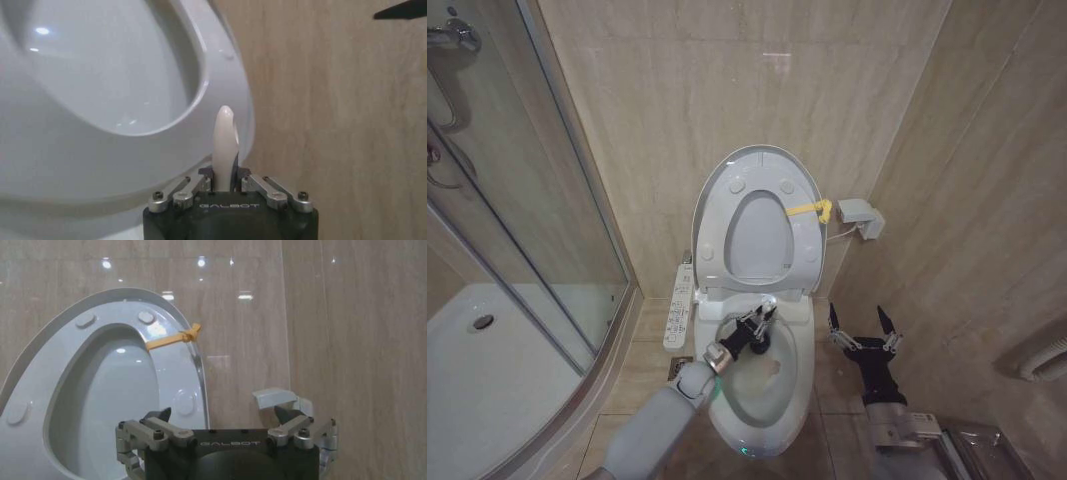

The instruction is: Open the toilet lid, clean the toilet bowl with a toilet brush, close the toilet lid, and flush.

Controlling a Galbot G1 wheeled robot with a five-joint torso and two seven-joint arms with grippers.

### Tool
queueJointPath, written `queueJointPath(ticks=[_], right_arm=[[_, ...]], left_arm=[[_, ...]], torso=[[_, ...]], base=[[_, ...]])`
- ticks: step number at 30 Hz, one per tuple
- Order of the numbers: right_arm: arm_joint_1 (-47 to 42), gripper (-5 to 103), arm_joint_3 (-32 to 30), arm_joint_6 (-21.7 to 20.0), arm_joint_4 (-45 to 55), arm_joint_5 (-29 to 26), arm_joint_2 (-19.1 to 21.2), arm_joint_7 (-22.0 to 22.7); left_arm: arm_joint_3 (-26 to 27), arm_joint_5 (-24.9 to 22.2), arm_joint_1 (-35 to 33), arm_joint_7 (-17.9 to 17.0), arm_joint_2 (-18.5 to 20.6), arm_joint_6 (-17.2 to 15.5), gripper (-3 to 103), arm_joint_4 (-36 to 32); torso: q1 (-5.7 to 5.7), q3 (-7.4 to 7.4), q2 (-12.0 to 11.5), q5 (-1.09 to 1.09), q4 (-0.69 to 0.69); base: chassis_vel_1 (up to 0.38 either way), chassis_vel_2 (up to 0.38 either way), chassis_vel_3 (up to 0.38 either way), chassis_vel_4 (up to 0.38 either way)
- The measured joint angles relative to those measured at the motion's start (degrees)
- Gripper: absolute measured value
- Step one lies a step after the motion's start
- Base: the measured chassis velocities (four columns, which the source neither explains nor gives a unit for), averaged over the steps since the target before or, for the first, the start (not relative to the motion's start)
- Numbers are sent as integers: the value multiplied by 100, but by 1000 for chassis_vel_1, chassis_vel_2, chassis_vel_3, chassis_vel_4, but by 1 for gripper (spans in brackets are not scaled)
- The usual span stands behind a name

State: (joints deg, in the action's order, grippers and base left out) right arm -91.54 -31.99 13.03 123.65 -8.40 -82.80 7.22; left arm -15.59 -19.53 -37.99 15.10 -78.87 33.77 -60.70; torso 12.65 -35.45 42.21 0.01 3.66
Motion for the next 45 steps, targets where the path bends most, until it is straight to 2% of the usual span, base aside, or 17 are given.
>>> queueJointPath(ticks=[5, 9, 14, 17, 21, 25, 27, 30, 34, 37, 40, 45], right_arm=[[0, 100, 0, 0, 0, 0, 0, 0], [0, 100, 0, 0, 0, 0, 0, 0], [0, 100, 0, 0, 0, 0, 0, 0], [0, 100, 0, 0, 0, 0, 0, 0], [0, 100, 0, 0, 0, 0, 0, 0], [0, 100, 0, 0, 0, 0, 0, 0], [0, 100, 0, 0, 0, 0, 0, 0], [0, 100, 0, 0, 0, 0, 0, 0], [0, 100, 0, 0, 0, 0, 0, 0], [0, 100, 0, 0, 0, 0, 0, 0], [0, 100, 0, 0, 0, 0, 0, 0], [0, 100, 0, 0, 0, 0, 0, 0]], left_arm=[[-108, -20, 0, 20, -215, 3, 20, 100], [-335, -222, 51, 108, -368, 0, 20, 308], [-468, -364, 86, 219, -401, 72, 20, 619], [-575, -476, 88, 401, -407, 151, 20, 942], [-557, -389, 83, 440, -366, 151, 20, 1008], [-495, -285, 120, 441, -272, 151, 20, 1008], [-441, -323, 131, 387, -226, 157, 20, 832], [-398, -373, 156, 309, -298, 195, 20, 623], [-367, -406, 212, 230, -524, 291, 19, 478], [-394, -447, 196, 240, -590, 314, 19, 471], [-529, -688, 76, 325, -590, 321, 19, 461], [-635, -900, -26, 423, -478, 318, 19, 622]], torso=[[0, 0, 0, 0, 0], [0, 0, 0, 0, 1], [0, 1, 1, -1, 1], [0, 1, 0, -2, 0], [-2, 3, 4, -2, 4], [-2, 2, 2, -1, 2], [1, -2, -1, 1, -5], [1, -2, -1, 1, -5], [1, -1, -1, -2, 4], [1, -1, -1, 0, 3], [1, -1, -1, 0, -1], [-1, 1, 0, -2, 0]], base=[[0, 0, 0, 0], [0, 0, 0, 0], [0, 0, 0, 0], [0, 0, 0, 0], [0, 0, 0, 0], [0, 0, 0, 0], [0, 0, 0, 0], [0, 0, 0, 0], [0, 0, 0, 0], [0, 0, 0, 0], [0, 0, 0, 0], [0, 0, 0, 0]])
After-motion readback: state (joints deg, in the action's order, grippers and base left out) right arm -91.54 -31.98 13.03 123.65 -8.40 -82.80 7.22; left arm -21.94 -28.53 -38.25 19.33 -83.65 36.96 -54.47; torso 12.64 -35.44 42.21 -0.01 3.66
